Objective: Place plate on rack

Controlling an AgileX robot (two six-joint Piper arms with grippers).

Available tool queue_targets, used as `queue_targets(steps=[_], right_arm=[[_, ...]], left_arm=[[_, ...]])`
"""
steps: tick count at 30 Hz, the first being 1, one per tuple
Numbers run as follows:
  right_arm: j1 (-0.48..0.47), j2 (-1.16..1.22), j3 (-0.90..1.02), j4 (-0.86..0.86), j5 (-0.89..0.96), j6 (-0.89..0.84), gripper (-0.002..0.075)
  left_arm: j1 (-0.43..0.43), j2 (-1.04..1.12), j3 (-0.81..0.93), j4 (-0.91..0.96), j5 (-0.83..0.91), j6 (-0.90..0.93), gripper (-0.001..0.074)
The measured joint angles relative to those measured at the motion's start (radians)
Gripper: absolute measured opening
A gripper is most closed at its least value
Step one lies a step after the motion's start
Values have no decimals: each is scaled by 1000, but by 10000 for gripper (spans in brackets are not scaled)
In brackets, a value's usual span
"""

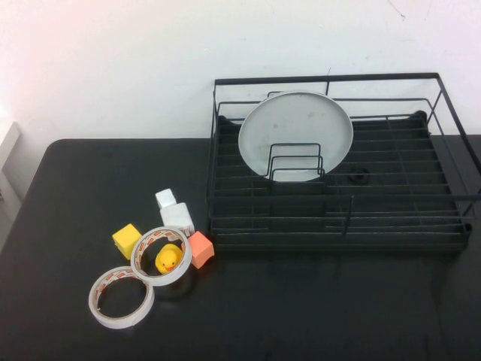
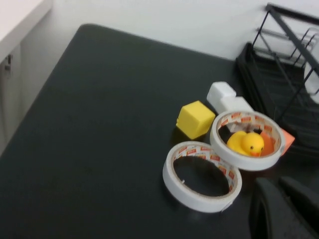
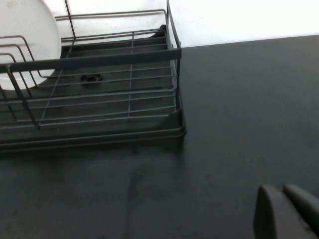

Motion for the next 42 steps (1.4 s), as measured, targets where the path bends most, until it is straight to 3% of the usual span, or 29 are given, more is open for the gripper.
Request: queue_targets(steps=[42], right_arm=[[0, 0, 0, 0, 0, 0, 9]], left_arm=[[0, 0, -2, 0, 16, 29, -1]])
